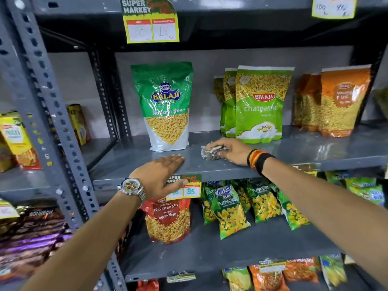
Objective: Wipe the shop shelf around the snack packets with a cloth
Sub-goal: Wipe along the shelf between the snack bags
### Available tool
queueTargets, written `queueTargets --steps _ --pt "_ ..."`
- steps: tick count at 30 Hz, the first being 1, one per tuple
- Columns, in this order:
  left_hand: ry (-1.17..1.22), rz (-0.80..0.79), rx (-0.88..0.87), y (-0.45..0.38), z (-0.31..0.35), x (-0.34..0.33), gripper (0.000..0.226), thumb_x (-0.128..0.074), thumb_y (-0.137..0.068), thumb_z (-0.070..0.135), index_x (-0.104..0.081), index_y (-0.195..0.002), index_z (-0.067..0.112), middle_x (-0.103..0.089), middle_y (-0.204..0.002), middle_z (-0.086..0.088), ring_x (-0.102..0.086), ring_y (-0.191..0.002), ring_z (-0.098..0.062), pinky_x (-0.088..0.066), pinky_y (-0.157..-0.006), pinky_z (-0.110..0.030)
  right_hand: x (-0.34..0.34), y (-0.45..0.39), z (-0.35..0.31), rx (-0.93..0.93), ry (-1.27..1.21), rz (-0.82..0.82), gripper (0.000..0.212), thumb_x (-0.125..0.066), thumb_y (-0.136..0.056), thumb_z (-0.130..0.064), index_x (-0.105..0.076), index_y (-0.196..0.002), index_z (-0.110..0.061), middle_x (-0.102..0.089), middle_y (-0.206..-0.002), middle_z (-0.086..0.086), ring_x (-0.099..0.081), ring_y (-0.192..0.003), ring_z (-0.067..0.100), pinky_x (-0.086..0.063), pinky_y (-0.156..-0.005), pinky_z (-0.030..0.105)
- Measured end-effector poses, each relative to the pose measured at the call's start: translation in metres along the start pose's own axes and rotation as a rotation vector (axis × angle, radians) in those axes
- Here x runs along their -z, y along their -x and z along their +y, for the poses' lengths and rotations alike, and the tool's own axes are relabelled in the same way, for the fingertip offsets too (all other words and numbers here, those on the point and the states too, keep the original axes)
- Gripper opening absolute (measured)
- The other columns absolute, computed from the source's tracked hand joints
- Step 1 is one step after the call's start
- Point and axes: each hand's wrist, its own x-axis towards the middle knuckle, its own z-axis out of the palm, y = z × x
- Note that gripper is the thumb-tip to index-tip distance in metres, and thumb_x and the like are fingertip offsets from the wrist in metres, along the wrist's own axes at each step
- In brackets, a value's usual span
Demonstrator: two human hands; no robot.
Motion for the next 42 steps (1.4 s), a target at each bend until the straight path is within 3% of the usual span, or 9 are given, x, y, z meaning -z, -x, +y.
queueTargets --steps 4,9,14,17,19,24,28,36,42 --pt "-0.004 0.002 0.009 0.0 0.001 0.0 0.084 -0.028 -0.099 0.073 -0.022 -0.162 0.017 -0.028 -0.167 -0.005 -0.032 -0.152 -0.022 -0.032 -0.121 -0.04 0.005 0.02 -0.018 0.122 -0.078 -0.189 0.039 -0.055 -0.092 0.004 -0.068 -0.121 -0.02 -0.065 -0.127 -0.005 -0.061 -0.114 0.007 -0.048 -0.096 0.02" --pt "-0.021 0.007 0.052 -0.001 0.002 0.002 0.09 -0.029 -0.096 0.076 -0.024 -0.161 0.015 -0.03 -0.166 -0.007 -0.036 -0.149 -0.024 -0.034 -0.119 -0.04 0.014 -0.04 -0.015 0.047 -0.031 0.003 0.035 -0.056 -0.092 0.004 -0.068 -0.12 -0.013 -0.067 -0.127 0.009 -0.061 -0.114 0.02 -0.044 -0.086 0.019" --pt "-0.038 -0.009 0.066 -0.003 0.001 -0.001 0.095 -0.025 -0.093 0.08 -0.024 -0.161 0.013 -0.029 -0.167 -0.007 -0.034 -0.151 -0.023 -0.03 -0.121 -0.038 -0.023 -0.077 -0.02 0.077 0.152 -0.082 0.038 -0.049 -0.094 0.008 -0.062 -0.127 -0.004 -0.06 -0.127 0.007 -0.056 -0.117 0.024 -0.044 -0.077 0.005" --pt "-0.056 -0.001 0.054 -0.002 0.002 0.0 0.093 -0.027 -0.095 0.077 -0.026 -0.161 0.012 -0.032 -0.166 -0.008 -0.035 -0.15 -0.024 -0.03 -0.12 -0.037 -0.028 -0.067 -0.023 0.07 0.214 -0.121 0.041 -0.048 -0.097 -0.003 -0.06 -0.131 -0.021 -0.054 -0.138 0.006 -0.048 -0.129 0.027 -0.039 -0.107 0.025" --pt "-0.051 0.013 0.056 -0.001 0.004 0.002 0.093 -0.028 -0.095 0.078 -0.028 -0.16 0.011 -0.034 -0.164 -0.01 -0.038 -0.148 -0.025 -0.033 -0.119 -0.039 -0.02 -0.058 -0.024 0.106 0.207 -0.225 0.042 -0.049 -0.096 -0.004 -0.062 -0.129 -0.026 -0.055 -0.134 0.004 -0.05 -0.127 0.023 -0.036 -0.111 0.035" --pt "-0.041 0.029 0.058 0.0 0.005 0.003 0.092 -0.027 -0.095 0.077 -0.029 -0.16 0.011 -0.035 -0.164 -0.009 -0.038 -0.148 -0.025 -0.035 -0.118 -0.04 0.003 -0.05 -0.018 0.025 0.061 -0.05 0.045 -0.046 -0.092 0.007 -0.066 -0.124 -0.019 -0.065 -0.123 0.0 -0.06 -0.108 0.018 -0.049 -0.081 0.019" --pt "-0.036 0.029 0.056 0.0 0.004 0.001 0.093 -0.025 -0.094 0.078 -0.027 -0.16 0.012 -0.034 -0.165 -0.008 -0.038 -0.148 -0.025 -0.034 -0.118 -0.039 -0.016 -0.059 -0.003 -0.1 0.13 0.021 0.047 -0.042 -0.091 0.006 -0.068 -0.122 -0.019 -0.064 -0.131 0.007 -0.058 -0.12 0.026 -0.043 -0.095 0.02" --pt "-0.022 -0.006 0.047 0.003 0.004 0.005 0.096 -0.023 -0.092 0.08 -0.033 -0.157 0.01 -0.04 -0.161 -0.012 -0.046 -0.142 -0.029 -0.044 -0.113 -0.044 -0.002 0.053 -0.046 0.144 0.066 -0.197 0.039 -0.054 -0.095 -0.003 -0.065 -0.126 -0.023 -0.059 -0.132 -0.006 -0.054 -0.123 0.005 -0.039 -0.107 0.018" --pt "-0.002 -0.011 0.075 0.001 0.012 0.015 0.097 -0.025 -0.09 0.082 -0.034 -0.157 0.012 -0.043 -0.159 -0.01 -0.052 -0.136 -0.031 -0.049 -0.107 -0.047 0.078 0.076 -0.002 -0.057 -0.045 0.131 0.04 -0.051 -0.096 0.002 -0.067 -0.122 -0.024 -0.065 -0.128 0.01 -0.06 -0.117 0.036 -0.046 -0.103 0.054"
